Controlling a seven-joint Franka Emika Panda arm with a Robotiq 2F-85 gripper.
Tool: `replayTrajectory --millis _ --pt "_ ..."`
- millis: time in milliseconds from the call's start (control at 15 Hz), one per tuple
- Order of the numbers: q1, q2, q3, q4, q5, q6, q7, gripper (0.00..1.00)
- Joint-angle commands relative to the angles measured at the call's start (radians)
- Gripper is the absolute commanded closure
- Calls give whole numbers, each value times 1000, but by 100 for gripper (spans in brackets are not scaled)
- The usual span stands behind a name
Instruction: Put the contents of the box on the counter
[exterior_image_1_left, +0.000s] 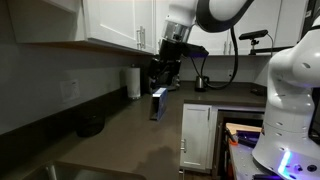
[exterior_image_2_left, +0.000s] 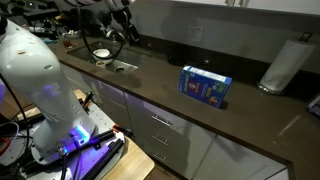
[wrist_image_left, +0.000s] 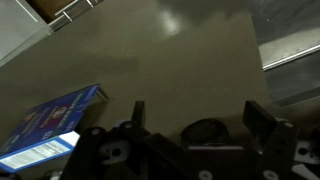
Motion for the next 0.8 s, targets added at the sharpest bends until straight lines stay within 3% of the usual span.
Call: replayTrajectory --millis 0,333,733 --pt "-148 81 79 65 -134 -10 190 0" --pt "-251 200 68 191 -284 -107 410 0" --pt "-244 414 -81 395 -365 -183 605 0"
